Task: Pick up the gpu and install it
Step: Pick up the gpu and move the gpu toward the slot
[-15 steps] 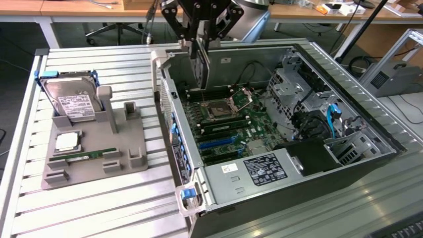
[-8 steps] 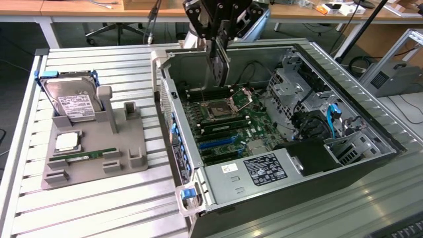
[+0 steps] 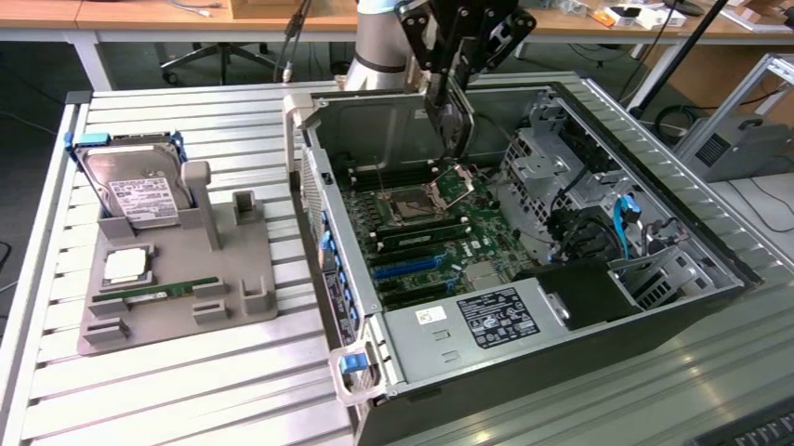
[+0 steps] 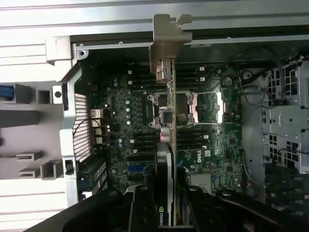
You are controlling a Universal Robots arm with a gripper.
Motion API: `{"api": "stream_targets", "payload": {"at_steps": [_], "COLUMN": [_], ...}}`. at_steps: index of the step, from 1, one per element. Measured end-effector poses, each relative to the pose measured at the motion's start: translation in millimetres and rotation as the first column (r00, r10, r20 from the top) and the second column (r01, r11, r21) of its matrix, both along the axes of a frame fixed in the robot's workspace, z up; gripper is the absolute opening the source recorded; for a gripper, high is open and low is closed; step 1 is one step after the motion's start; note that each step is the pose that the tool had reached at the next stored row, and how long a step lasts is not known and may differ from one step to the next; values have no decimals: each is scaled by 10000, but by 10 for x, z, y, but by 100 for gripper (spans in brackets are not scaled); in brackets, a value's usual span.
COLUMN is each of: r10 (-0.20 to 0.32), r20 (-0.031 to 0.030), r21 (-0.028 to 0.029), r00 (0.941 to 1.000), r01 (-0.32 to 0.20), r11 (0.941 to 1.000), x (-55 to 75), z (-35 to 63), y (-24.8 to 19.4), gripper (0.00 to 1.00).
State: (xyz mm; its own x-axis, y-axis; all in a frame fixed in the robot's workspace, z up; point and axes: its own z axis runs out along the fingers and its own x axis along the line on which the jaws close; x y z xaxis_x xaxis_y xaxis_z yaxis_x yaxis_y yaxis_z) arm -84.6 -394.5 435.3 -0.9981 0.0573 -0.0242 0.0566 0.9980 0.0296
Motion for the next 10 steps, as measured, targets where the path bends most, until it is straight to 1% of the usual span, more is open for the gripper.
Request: {"api": "stream_targets", "payload": {"at_steps": [5, 7, 8, 9, 10], "r10": [1, 1, 0, 0, 0], "r20": [-1, 0, 0, 0, -1], "r21": [0, 0, -1, 0, -1], "r00": [10000, 10000, 10000, 10000, 10000], "r01": [-1, -1, 0, 0, 0], "r11": [10000, 10000, 10000, 10000, 10000], "x": [239, 354, 452, 522, 568], "z": [0, 0, 0, 0, 0], "y": [0, 0, 0, 0, 0], "gripper": [27, 27, 27, 27, 27]}}
